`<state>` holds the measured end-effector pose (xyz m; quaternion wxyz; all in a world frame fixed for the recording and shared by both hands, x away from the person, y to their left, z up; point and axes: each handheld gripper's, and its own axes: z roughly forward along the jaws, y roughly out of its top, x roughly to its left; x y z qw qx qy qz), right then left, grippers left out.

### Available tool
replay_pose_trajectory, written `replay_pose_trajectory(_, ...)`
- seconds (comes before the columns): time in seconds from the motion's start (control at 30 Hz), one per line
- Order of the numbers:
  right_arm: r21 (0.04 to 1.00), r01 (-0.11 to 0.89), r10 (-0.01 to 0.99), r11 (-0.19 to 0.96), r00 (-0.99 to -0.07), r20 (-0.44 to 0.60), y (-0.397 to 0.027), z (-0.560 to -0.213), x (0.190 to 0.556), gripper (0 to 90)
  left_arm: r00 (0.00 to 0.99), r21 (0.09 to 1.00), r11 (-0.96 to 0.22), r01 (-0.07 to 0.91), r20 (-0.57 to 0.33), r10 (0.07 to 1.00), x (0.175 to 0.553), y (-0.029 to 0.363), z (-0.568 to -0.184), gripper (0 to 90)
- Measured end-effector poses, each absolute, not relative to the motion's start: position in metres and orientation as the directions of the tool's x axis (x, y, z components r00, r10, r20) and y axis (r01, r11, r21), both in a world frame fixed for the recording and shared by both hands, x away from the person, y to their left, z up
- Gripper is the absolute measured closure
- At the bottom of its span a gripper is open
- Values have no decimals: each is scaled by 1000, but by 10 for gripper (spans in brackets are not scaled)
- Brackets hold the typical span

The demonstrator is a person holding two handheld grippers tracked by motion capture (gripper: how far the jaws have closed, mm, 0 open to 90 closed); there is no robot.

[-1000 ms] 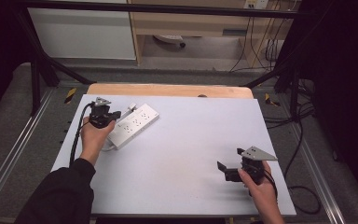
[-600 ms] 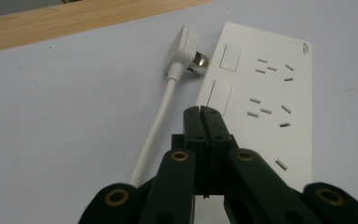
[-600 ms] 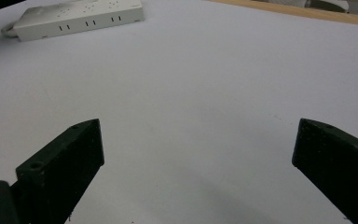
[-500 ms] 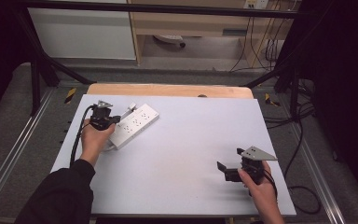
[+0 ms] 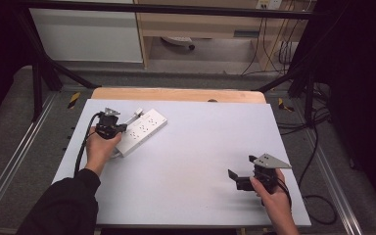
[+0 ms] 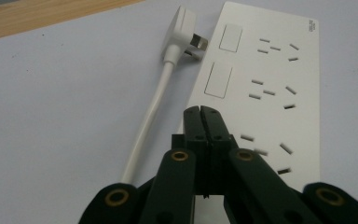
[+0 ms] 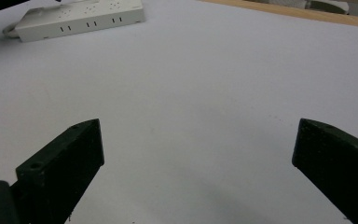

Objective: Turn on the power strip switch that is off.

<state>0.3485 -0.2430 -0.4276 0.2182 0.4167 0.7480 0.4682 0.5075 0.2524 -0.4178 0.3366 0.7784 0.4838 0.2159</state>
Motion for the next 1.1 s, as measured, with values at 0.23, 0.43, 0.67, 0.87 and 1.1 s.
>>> replay_pose_trajectory(0.23, 882, 417, 824, 219, -563, 61, -242, -428, 349, 26, 434, 730, -306, 612, 13, 901, 507, 252, -421, 900)
replay_pose_trajectory(0.43, 882, 418, 825, 219, -562, 62, -243, -428, 349, 26, 429, 736, -297, 609, 10, 903, 506, 252, -423, 900)
replay_pose_trajectory(0.67, 880, 420, 825, 220, -561, 62, -242, -428, 348, 27, 433, 737, -307, 603, 22, 901, 506, 252, -423, 900)
replay_pose_trajectory(0.87, 880, 420, 826, 224, -561, 58, -242, -428, 348, 26, 441, 736, -317, 598, 28, 897, 505, 251, -424, 900)
replay_pose_trajectory(1.1, 879, 419, 825, 229, -562, 53, -242, -428, 348, 27, 437, 738, -306, 601, 17, 900, 505, 251, -425, 900)
